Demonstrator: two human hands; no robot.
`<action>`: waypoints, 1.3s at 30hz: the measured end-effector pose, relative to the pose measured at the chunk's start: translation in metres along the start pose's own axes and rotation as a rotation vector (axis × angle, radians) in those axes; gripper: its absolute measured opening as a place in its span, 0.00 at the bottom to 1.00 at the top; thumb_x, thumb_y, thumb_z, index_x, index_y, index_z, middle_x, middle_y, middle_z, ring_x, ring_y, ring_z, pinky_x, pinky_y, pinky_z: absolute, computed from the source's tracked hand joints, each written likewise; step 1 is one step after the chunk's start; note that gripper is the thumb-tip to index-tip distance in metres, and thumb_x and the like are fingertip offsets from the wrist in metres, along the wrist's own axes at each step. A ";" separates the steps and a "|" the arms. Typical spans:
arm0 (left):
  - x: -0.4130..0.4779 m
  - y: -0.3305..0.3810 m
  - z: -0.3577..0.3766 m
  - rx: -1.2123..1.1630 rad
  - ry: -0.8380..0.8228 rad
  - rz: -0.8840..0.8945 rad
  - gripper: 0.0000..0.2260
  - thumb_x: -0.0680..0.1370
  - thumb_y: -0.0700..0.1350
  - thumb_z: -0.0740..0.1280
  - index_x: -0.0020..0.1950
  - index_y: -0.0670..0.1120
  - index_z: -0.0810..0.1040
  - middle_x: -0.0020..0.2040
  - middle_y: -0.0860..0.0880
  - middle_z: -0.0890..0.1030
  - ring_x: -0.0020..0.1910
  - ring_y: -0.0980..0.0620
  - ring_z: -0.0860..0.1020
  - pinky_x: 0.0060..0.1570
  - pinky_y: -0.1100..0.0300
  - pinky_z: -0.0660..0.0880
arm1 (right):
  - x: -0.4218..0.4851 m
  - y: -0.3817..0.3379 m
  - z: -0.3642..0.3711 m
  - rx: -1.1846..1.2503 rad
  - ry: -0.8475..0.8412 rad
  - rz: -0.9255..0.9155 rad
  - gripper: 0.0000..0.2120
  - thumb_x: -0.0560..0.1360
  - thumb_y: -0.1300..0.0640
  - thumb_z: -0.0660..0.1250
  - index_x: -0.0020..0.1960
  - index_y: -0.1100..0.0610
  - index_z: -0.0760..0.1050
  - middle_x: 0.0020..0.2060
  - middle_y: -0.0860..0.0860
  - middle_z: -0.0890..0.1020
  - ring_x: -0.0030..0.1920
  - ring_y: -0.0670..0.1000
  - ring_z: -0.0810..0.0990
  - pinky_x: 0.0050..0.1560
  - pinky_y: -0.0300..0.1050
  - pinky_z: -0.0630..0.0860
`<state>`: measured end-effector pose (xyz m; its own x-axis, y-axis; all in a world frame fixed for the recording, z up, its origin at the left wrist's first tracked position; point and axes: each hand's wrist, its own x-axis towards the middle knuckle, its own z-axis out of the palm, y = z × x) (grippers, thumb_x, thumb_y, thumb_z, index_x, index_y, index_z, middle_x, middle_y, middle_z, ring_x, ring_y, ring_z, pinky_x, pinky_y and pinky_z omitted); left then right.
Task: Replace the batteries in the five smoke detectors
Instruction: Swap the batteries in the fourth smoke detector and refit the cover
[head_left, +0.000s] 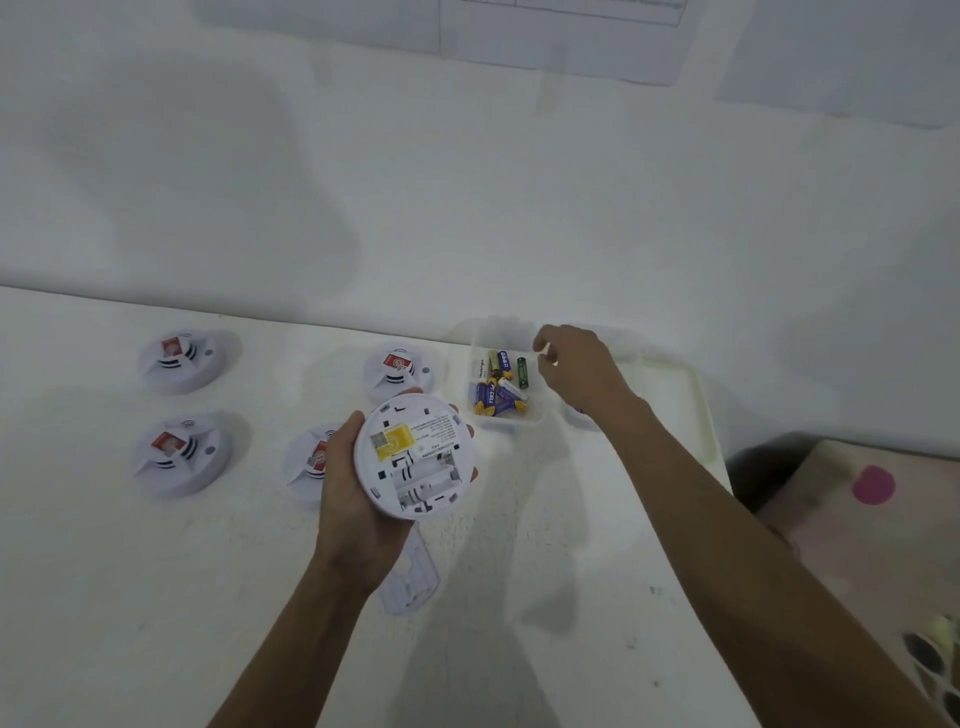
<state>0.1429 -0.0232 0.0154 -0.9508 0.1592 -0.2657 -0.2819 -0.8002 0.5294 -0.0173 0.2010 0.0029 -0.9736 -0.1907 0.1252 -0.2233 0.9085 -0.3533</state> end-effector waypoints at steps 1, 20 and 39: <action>0.000 0.000 0.000 0.008 0.005 0.009 0.29 0.66 0.61 0.67 0.64 0.48 0.78 0.63 0.40 0.79 0.62 0.36 0.76 0.55 0.37 0.76 | 0.001 -0.004 0.004 -0.054 -0.009 -0.043 0.10 0.76 0.62 0.61 0.54 0.58 0.77 0.44 0.55 0.81 0.49 0.56 0.75 0.45 0.46 0.72; -0.005 0.008 -0.011 0.021 0.106 0.044 0.25 0.81 0.57 0.47 0.62 0.48 0.80 0.64 0.39 0.78 0.63 0.35 0.74 0.62 0.30 0.65 | 0.012 -0.020 0.048 -0.718 -0.260 -0.191 0.08 0.73 0.52 0.67 0.44 0.57 0.75 0.40 0.52 0.77 0.51 0.56 0.72 0.50 0.49 0.67; -0.011 0.011 -0.010 -0.019 0.091 0.041 0.25 0.82 0.55 0.47 0.62 0.45 0.79 0.61 0.38 0.79 0.59 0.38 0.79 0.58 0.33 0.69 | -0.001 -0.040 0.011 1.378 0.061 0.488 0.05 0.73 0.65 0.68 0.43 0.58 0.73 0.41 0.59 0.81 0.37 0.54 0.75 0.37 0.45 0.72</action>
<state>0.1518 -0.0400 0.0160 -0.9456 0.0740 -0.3168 -0.2400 -0.8161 0.5258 -0.0077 0.1610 0.0066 -0.9683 0.0728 -0.2387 0.2207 -0.1970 -0.9552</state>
